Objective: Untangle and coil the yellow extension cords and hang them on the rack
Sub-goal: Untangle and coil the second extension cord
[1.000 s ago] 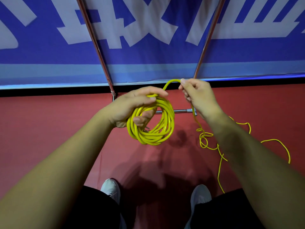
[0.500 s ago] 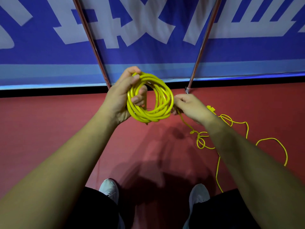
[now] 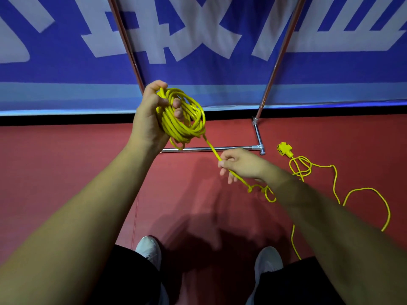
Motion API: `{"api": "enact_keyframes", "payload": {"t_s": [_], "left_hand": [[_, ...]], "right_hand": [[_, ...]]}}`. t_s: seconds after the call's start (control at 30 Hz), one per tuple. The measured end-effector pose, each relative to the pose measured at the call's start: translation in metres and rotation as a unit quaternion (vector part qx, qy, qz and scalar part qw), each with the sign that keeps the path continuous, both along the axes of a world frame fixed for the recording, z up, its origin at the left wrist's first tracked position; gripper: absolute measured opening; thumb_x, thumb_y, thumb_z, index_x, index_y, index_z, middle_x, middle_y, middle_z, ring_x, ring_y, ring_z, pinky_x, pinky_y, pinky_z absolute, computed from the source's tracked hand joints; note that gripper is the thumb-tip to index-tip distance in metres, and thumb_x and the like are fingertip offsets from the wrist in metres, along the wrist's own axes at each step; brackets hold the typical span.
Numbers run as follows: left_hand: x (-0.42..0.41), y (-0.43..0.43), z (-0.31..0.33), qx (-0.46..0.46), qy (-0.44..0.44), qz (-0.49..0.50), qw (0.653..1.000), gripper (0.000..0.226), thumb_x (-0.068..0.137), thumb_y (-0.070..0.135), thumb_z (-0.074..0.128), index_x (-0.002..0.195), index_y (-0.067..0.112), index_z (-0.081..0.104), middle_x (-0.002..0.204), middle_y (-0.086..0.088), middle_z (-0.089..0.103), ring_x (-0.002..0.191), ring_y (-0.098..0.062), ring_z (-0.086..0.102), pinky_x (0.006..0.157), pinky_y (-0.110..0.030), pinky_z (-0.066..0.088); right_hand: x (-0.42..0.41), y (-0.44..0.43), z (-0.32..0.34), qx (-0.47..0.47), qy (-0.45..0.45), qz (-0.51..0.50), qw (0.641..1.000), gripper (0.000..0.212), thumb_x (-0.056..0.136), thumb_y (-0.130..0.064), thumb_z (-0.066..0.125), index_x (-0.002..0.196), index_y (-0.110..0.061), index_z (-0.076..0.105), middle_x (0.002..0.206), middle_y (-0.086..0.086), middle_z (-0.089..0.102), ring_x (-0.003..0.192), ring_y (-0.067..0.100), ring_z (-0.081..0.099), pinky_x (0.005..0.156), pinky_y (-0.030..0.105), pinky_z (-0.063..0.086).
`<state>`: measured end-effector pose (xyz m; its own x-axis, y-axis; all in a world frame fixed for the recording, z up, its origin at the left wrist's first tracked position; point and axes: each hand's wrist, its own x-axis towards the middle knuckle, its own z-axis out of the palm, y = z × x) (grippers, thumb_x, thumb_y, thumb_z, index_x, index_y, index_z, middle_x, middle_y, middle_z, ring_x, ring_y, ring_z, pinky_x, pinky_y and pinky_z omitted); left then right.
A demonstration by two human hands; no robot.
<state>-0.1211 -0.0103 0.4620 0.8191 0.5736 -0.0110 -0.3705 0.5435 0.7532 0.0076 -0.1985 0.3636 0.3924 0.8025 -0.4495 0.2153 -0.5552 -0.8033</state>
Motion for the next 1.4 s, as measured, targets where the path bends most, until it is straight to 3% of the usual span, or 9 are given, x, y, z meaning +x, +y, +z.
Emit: {"api": "enact_keyframes", "payload": {"t_s": [0.1,0.33,0.43,0.53,0.77,0.93,1.13,1.27,1.4], "left_hand": [[0.002,0.004,-0.001,-0.002,-0.01,0.029,1.0,0.032,0.086,-0.005,0.034,0.11,0.016,0.039,0.077,-0.014,0.045,0.061,-0.023,0.045,0.06,-0.029,0.045],[0.002,0.008,-0.007,0.08,0.063,0.088,0.991,0.033,0.086,-0.004,0.04,0.114,0.014,0.041,0.076,-0.011,0.051,0.063,-0.024,0.051,0.062,-0.031,0.047],[0.001,0.007,-0.009,0.165,0.102,0.1,0.976,0.035,0.084,-0.002,0.045,0.114,0.017,0.041,0.075,-0.007,0.056,0.064,-0.025,0.054,0.066,-0.038,0.046],[-0.001,0.005,-0.011,0.283,0.17,0.097,0.939,0.034,0.087,0.004,0.049,0.113,0.025,0.041,0.071,0.002,0.062,0.066,-0.025,0.059,0.059,-0.045,0.045],[-0.002,0.001,-0.011,0.344,0.226,0.051,0.91,0.033,0.096,0.003,0.046,0.124,0.017,0.037,0.085,-0.021,0.055,0.061,-0.027,0.06,0.039,-0.026,0.042],[-0.004,0.004,-0.026,0.396,0.261,-0.121,0.872,0.038,0.089,0.005,0.057,0.12,0.018,0.04,0.081,-0.023,0.058,0.063,-0.037,0.063,0.052,-0.048,0.051],[-0.007,-0.014,-0.036,0.369,0.249,-0.299,0.844,0.036,0.084,0.027,0.061,0.117,0.018,0.049,0.08,-0.019,0.063,0.068,-0.036,0.057,0.055,-0.071,0.04],[-0.005,-0.023,-0.029,0.28,0.19,-0.367,0.866,0.066,0.083,0.064,0.065,0.11,0.005,0.051,0.085,-0.024,0.053,0.065,-0.029,0.051,0.063,-0.053,0.047],[-0.005,-0.023,-0.027,0.408,0.242,-0.376,0.796,0.059,0.08,0.026,0.08,0.122,0.006,0.044,0.083,-0.003,0.062,0.064,-0.024,0.053,0.061,-0.037,0.048]], "right_hand": [[-0.014,0.007,0.012,-0.006,0.008,0.035,0.999,0.025,0.103,-0.022,0.045,0.118,-0.016,0.063,0.079,0.011,0.068,0.055,0.02,0.065,0.056,0.027,0.049],[-0.033,0.01,0.041,-0.032,0.042,0.185,0.981,0.067,0.093,0.001,0.044,0.15,-0.033,0.033,0.094,0.009,0.075,0.083,0.019,0.069,0.063,0.028,0.043],[-0.037,0.008,0.048,-0.031,0.089,0.165,0.982,0.052,0.098,-0.002,0.038,0.142,-0.031,0.036,0.096,0.016,0.074,0.063,0.023,0.068,0.054,0.03,0.039],[-0.042,0.01,0.06,0.014,0.101,0.117,0.988,0.013,0.099,-0.005,0.039,0.11,-0.002,0.046,0.09,0.026,0.071,0.041,0.018,0.032,0.045,0.026,0.026],[-0.031,0.003,0.073,0.022,0.096,0.229,0.968,0.077,0.08,0.014,0.046,0.146,-0.026,0.041,0.092,0.015,0.07,0.073,0.027,0.065,0.069,0.037,0.037],[-0.019,0.004,0.088,0.097,0.106,0.195,0.97,0.042,0.086,0.02,0.042,0.124,0.005,0.052,0.1,0.018,0.071,0.06,0.021,0.056,0.068,0.037,0.047],[-0.015,0.002,0.1,0.161,0.087,0.097,0.978,0.025,0.093,0.009,0.048,0.114,0.005,0.06,0.095,0.022,0.073,0.05,0.014,0.037,0.05,0.028,0.034],[-0.011,0.005,0.1,0.193,0.065,0.04,0.978,0.017,0.093,0.007,0.053,0.098,-0.008,0.052,0.083,0.02,0.072,0.05,0.017,0.042,0.05,0.03,0.036],[-0.006,0.004,0.102,0.159,-0.065,0.005,0.985,0.028,0.085,-0.008,0.072,0.091,-0.015,0.045,0.068,0.016,0.07,0.05,0.014,0.053,0.048,0.026,0.041]]}}
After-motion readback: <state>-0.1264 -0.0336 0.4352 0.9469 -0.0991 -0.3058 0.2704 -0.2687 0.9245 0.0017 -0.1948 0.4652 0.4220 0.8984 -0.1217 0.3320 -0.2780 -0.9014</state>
